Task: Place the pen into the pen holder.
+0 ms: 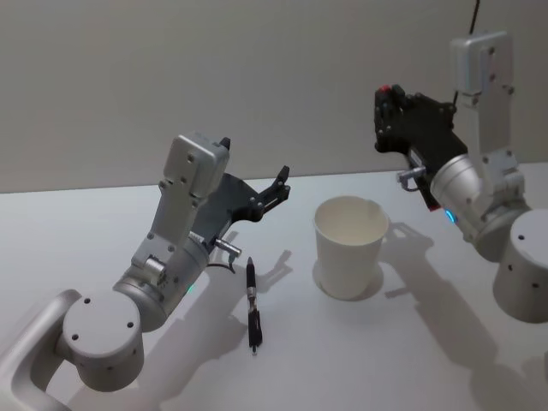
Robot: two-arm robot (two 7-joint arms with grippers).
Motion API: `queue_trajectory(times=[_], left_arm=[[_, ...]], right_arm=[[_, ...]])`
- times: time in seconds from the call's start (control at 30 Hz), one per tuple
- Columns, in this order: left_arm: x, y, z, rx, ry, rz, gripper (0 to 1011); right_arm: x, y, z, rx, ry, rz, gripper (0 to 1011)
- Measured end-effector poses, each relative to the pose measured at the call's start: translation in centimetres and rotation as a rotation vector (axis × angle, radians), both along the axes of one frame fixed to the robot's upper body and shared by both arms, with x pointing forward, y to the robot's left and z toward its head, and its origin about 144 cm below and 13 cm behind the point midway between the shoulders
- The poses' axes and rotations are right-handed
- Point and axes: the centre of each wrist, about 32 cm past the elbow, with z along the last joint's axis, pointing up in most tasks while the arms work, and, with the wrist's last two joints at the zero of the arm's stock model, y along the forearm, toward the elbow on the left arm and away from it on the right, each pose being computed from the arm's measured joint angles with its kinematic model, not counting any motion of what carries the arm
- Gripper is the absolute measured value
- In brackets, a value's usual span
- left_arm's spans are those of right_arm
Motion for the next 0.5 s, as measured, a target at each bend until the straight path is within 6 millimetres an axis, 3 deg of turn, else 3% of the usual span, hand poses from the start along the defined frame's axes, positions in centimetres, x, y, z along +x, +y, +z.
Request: queue_trajectory(times=[0.5], left_arm=[[0.0, 0.0, 0.0, 0.000, 0.000, 0.000, 1001]], right_arm=[[0.0, 2.5, 1.1, -0.030, -0.170, 0.087, 161]])
